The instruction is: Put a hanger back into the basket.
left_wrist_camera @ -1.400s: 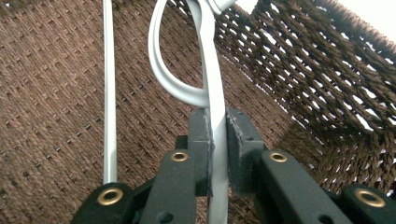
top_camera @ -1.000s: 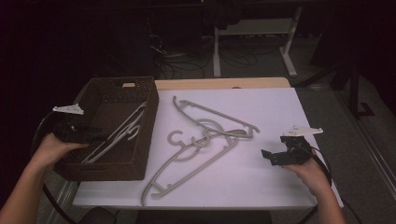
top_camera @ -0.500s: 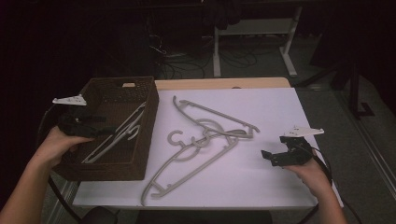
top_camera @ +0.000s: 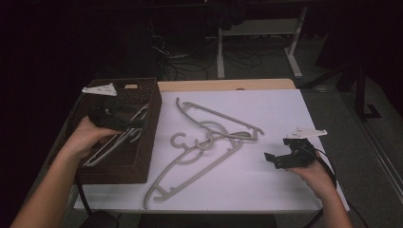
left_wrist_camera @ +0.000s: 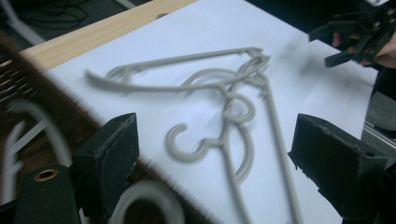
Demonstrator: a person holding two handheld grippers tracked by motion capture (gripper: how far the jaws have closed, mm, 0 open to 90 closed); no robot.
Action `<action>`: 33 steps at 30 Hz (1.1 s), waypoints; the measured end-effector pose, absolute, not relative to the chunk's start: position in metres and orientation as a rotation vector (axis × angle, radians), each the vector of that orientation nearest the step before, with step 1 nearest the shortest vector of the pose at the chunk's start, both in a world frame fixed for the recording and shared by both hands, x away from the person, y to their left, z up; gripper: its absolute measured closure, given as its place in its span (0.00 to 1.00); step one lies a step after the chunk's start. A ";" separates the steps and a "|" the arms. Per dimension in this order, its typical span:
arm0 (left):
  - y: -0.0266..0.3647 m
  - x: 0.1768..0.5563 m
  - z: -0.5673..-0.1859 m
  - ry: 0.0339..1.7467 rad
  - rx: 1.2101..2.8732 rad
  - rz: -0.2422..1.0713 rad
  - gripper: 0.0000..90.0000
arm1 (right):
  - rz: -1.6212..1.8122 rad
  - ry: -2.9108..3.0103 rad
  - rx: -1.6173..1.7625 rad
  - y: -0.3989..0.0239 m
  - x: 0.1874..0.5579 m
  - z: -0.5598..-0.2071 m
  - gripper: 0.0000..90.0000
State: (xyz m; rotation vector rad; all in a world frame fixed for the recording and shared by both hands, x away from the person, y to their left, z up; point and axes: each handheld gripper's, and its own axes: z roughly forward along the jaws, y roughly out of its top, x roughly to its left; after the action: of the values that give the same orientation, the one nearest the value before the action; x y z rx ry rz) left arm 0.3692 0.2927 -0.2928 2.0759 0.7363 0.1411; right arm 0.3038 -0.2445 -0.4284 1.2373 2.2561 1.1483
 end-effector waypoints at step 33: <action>0.129 0.393 -0.399 0.660 2.272 0.180 1.00 | 1.157 2.278 1.229 -0.247 0.303 -0.430 0.06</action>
State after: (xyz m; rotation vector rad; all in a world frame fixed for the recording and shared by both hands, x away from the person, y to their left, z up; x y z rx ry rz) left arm 0.3933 0.1290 -0.3989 2.2718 0.6596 0.1800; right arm 0.3028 -0.2470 -0.4302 1.2286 2.2781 1.1566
